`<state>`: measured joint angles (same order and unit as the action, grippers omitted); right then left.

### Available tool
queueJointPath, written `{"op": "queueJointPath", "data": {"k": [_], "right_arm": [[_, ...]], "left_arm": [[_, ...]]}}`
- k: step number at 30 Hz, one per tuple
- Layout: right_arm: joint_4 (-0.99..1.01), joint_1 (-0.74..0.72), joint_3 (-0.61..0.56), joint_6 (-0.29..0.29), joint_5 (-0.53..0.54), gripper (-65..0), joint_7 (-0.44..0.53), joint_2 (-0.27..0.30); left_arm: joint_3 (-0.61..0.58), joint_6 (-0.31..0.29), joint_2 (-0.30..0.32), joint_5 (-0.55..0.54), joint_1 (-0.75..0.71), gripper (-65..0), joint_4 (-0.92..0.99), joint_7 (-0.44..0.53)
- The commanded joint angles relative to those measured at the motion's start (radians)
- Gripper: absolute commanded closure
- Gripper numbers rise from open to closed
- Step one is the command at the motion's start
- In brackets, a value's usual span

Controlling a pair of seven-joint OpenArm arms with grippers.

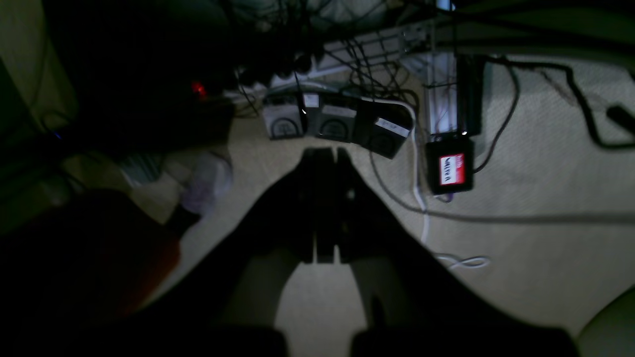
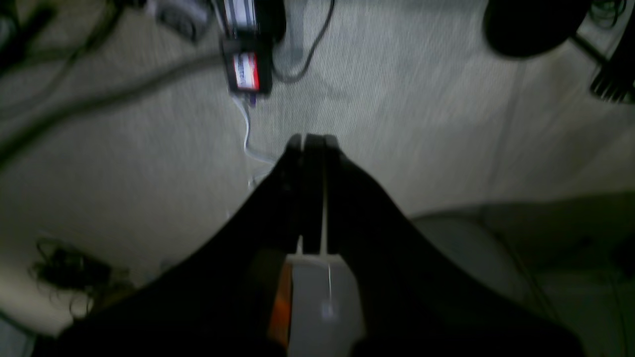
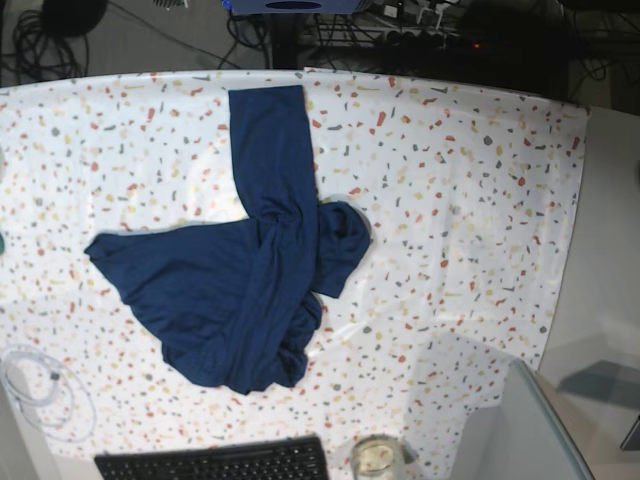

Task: Layout the t-shirt on the table in an organized manner, then fold the t-shirt properly

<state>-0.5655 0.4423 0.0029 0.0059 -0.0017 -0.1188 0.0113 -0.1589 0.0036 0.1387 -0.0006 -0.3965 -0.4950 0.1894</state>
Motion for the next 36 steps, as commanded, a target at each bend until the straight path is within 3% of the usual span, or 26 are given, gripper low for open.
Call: {"op": "queueJointPath", "data": {"k": [1, 8, 16, 23, 25, 28, 30, 33, 36], "right_arm": [[-0.072, 0.040, 0.004, -0.011, 0.002, -0.2, -0.015, 0.003], [-0.502, 0.269, 0.150, -0.011, 0.002, -0.3, -0.117, -0.003], [-0.930, 0.455, 0.159, -0.011, 0.002, -0.3, -0.207, -0.003], [-1.301, 0.497, 0.153, -0.010, 0.004, -0.5, -0.249, -0.040], [-1.381, 0.458, 0.148, -0.008, 0.004, -0.8, -0.250, -0.057], [-1.405, 0.358, 0.116, -0.007, 0.004, -1.8, -0.282, -0.095], [-1.401, 0.254, 0.073, -0.005, 0.004, -9.2, -0.381, -0.099], [-1.369, 0.102, -0.013, -0.005, 0.004, -27.2, -0.579, -0.099], [-1.333, -0.017, -0.088, -0.004, 0.004, -42.8, -0.643, -0.098]], "left_arm": [[-0.011, 0.002, 0.012, 0.003, -0.058, 0.0, -0.046, 0.006], [-0.011, 0.002, 0.088, 0.001, -0.289, 0.0, -0.408, 0.002], [0.005, 0.003, 0.175, -0.002, -0.506, 0.0, -0.879, 0.000], [0.118, 0.003, 0.174, -0.002, -0.580, 0.0, -1.200, -0.009], [0.126, 0.003, 0.174, -0.016, -0.545, 0.0, -1.253, -0.084], [0.134, 0.002, 0.180, -0.174, -0.462, 0.0, -1.301, -0.233], [0.152, 0.002, 0.192, -0.339, -0.391, 0.0, -1.309, -0.334], [0.195, 0.002, 0.218, -0.510, -0.312, 0.0, -1.304, -0.457], [0.204, 0.002, 0.213, -0.531, -0.266, 0.0, -1.303, -0.469]]}}
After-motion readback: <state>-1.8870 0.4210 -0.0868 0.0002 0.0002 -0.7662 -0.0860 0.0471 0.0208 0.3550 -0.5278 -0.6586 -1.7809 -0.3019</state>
